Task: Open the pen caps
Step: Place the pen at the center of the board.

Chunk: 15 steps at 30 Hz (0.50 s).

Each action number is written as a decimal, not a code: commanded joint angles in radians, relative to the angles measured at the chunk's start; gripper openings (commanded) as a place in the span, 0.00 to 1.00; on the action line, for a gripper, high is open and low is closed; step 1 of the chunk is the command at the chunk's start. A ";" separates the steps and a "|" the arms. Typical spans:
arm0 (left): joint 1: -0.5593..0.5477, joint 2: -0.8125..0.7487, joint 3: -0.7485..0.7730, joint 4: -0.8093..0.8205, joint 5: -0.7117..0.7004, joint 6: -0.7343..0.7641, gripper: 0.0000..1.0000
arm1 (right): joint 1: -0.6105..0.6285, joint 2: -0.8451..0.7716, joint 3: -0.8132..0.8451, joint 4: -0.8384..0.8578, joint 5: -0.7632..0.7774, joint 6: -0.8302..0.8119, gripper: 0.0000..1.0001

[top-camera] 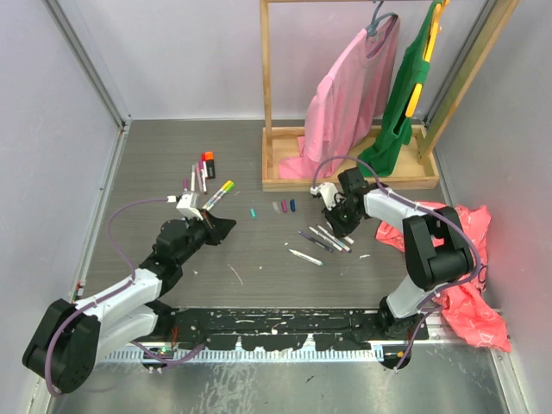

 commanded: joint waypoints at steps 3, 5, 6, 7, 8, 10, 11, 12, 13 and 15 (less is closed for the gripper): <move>0.003 -0.017 -0.001 0.071 -0.008 0.012 0.01 | 0.011 0.019 0.043 0.036 0.025 0.021 0.21; 0.003 -0.014 0.001 0.071 -0.005 0.013 0.01 | 0.011 0.023 0.043 0.037 0.030 0.021 0.24; 0.003 -0.014 0.002 0.073 -0.002 0.013 0.01 | 0.012 0.026 0.044 0.037 0.031 0.021 0.25; 0.003 -0.013 0.002 0.073 -0.001 0.012 0.01 | 0.012 0.027 0.044 0.037 0.034 0.021 0.26; 0.003 -0.012 0.002 0.073 0.000 0.013 0.01 | 0.013 0.028 0.044 0.037 0.033 0.022 0.28; 0.004 -0.012 0.003 0.073 0.004 0.012 0.01 | 0.012 0.028 0.045 0.037 0.035 0.022 0.30; 0.003 -0.013 0.003 0.073 0.004 0.013 0.01 | 0.012 0.028 0.045 0.037 0.036 0.022 0.31; 0.002 -0.013 0.003 0.073 0.004 0.013 0.01 | 0.012 0.029 0.044 0.036 0.036 0.022 0.31; 0.003 -0.012 0.004 0.073 0.006 0.014 0.01 | 0.012 0.030 0.045 0.037 0.038 0.022 0.32; 0.003 -0.011 0.005 0.072 0.011 0.015 0.01 | 0.012 0.030 0.044 0.035 0.040 0.023 0.33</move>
